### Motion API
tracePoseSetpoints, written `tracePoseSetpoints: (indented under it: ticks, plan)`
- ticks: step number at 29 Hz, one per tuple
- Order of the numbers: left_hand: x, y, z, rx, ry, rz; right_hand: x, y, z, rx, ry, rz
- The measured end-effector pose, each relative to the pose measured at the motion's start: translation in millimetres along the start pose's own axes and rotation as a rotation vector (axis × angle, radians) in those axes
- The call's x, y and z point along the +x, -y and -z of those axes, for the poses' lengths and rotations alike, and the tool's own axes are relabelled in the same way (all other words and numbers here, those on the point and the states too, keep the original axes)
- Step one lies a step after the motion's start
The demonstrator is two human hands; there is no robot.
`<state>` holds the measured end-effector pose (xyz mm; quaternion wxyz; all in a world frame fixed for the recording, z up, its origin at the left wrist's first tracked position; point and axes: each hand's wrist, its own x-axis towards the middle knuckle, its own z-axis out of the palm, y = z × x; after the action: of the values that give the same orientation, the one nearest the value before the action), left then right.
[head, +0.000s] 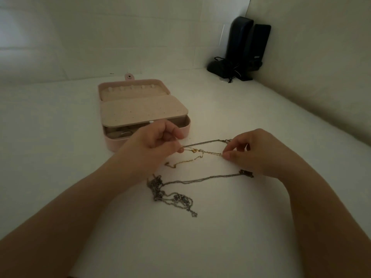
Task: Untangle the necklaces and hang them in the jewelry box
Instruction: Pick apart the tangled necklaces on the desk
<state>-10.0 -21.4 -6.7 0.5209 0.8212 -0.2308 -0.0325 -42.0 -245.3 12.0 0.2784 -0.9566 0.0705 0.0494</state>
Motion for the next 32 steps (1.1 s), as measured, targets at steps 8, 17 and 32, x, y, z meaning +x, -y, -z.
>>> tracePoseSetpoints:
  ticks: [8,17,32]
  plan:
    - [-4,3,1,0.469,-0.037,-0.096,1,4,-1,-0.082,-0.079,-0.021]
    - [-4,7,-2,0.416,-0.111,-0.144,0,3,0,-0.076,-0.088,-0.088]
    - [-7,5,14,0.684,0.075,-0.317,7,-11,3,0.009,-0.086,-0.093]
